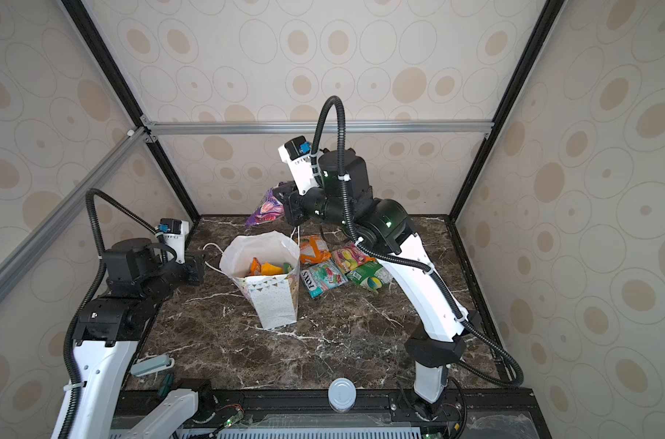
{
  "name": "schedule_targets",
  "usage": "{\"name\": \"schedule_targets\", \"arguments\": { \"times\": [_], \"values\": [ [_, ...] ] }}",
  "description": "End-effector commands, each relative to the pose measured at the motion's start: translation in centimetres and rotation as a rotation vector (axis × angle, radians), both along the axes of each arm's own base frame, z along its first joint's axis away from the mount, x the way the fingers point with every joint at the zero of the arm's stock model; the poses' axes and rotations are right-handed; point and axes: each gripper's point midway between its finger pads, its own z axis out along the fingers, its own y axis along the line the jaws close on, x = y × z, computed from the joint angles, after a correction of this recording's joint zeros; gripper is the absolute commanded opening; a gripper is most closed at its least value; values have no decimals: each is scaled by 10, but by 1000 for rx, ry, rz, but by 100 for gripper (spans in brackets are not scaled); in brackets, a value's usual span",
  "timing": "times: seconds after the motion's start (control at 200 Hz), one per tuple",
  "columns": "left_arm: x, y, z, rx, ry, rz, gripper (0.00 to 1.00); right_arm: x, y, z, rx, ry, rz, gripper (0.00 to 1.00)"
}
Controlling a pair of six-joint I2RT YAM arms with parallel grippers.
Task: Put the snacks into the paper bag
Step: 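Carry the purple packet with the right gripper over the paper bag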
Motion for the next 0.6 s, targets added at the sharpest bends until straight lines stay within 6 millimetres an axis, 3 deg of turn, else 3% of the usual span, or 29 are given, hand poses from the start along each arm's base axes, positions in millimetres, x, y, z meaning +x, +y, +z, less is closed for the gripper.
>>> {"name": "schedule_targets", "arguments": {
  "times": [0.0, 0.595],
  "values": [
    [-3, 1, 20, 27, -70, -4, 0, -12, 1, 24, 41, -75, 40, 0],
    [-4, 2, 17, 30, -67, -1, 0, -1, 34, -13, -7, 1, 92, 0]
  ]
}}
